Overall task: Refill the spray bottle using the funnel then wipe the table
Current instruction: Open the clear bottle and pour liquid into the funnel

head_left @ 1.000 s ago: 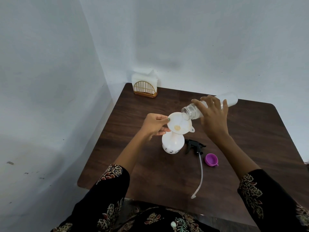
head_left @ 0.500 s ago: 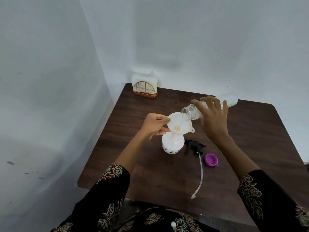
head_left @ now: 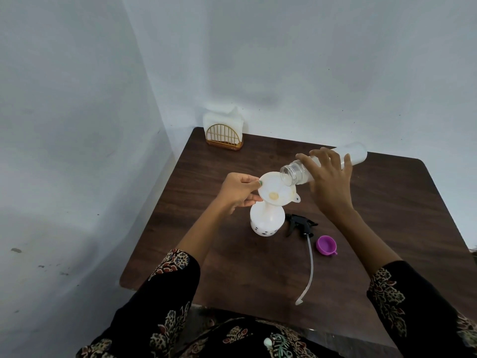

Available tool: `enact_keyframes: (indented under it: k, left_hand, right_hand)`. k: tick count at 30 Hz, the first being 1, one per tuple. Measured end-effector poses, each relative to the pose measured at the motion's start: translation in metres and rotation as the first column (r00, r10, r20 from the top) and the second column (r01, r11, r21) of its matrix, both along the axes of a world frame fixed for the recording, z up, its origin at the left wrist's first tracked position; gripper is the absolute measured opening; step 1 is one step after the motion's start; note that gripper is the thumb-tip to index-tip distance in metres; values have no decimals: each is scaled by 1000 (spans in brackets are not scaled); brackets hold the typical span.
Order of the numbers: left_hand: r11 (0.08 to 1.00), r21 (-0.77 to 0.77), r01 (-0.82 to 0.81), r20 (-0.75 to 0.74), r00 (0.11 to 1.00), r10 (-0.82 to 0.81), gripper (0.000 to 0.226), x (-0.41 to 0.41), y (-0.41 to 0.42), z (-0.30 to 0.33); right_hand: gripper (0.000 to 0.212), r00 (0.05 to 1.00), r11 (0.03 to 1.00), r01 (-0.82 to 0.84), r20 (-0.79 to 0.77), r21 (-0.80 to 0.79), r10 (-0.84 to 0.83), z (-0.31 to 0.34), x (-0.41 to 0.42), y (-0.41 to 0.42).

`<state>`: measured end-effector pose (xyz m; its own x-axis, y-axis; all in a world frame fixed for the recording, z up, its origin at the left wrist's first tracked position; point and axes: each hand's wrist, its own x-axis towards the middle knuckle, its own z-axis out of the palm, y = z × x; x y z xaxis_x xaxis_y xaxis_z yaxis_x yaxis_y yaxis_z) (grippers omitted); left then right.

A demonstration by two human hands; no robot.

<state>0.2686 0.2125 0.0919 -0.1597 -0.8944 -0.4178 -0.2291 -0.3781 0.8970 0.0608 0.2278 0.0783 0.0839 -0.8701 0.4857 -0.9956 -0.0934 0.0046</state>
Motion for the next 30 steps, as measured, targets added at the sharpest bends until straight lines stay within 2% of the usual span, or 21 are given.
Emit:
enact_keyframes:
  k: [14,30]
  left_hand:
    - [1000,3,-2,-11,1000,2,12,1,0,-1]
    - [1000,7,-8,-26,1000,8,17,2,-1,-1]
  right_hand:
    - [67,1000,1000,-4,3,-4,4,1,0,-1]
    - [68,1000,1000,2,3,-3,-2,1,1,-3]
